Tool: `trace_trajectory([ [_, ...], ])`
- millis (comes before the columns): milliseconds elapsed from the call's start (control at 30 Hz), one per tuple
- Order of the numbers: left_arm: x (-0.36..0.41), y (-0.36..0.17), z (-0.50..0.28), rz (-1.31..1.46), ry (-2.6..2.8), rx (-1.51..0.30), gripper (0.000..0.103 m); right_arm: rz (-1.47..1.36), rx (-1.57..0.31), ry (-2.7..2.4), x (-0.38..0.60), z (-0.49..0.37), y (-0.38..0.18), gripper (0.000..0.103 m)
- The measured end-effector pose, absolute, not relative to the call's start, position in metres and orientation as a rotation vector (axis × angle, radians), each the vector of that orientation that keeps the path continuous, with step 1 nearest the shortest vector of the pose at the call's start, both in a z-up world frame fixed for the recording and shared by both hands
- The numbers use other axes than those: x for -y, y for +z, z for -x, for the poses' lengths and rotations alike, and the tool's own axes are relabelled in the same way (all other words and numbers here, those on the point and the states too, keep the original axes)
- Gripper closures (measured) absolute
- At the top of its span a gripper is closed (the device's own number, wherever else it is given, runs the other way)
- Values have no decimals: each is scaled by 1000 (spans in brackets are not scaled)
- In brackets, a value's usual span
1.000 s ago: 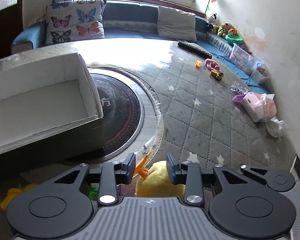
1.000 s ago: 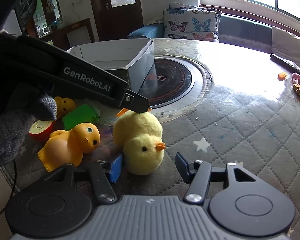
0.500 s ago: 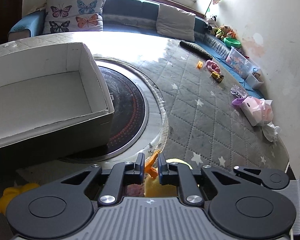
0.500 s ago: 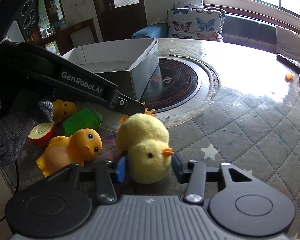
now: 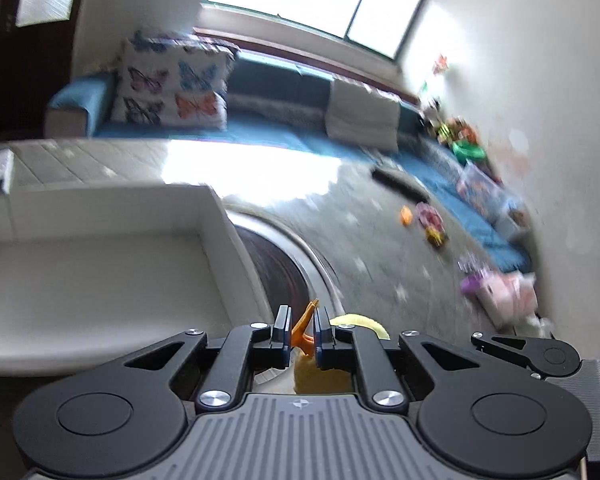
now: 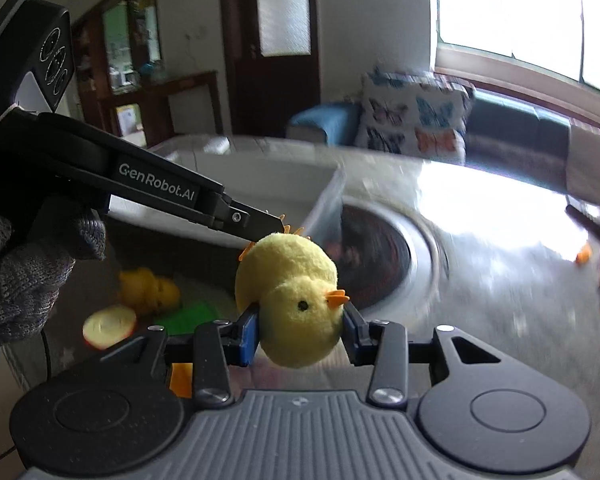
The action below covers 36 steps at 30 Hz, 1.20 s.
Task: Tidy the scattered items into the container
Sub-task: 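Carry the plush chick with the right gripper over the cardboard box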
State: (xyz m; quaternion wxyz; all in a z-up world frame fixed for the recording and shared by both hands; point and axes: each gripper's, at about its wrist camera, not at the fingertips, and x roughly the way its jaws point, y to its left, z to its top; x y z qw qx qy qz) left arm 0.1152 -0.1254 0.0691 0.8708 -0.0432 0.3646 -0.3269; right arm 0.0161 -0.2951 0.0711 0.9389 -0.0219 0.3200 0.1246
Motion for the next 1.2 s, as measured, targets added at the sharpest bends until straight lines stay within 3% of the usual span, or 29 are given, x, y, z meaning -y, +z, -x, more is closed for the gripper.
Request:
trace_trajectory([
  [267,102,79,-165,140,-558,-733,91,78,-599,331,272,-75,81,62],
  [600,80,48,-214,168,-469,-804,91,81,-664,380,252,-131,60,62],
  [1200,77,10,-237,172,-446,-894,93,116,-759,387,236,-157,32,61],
])
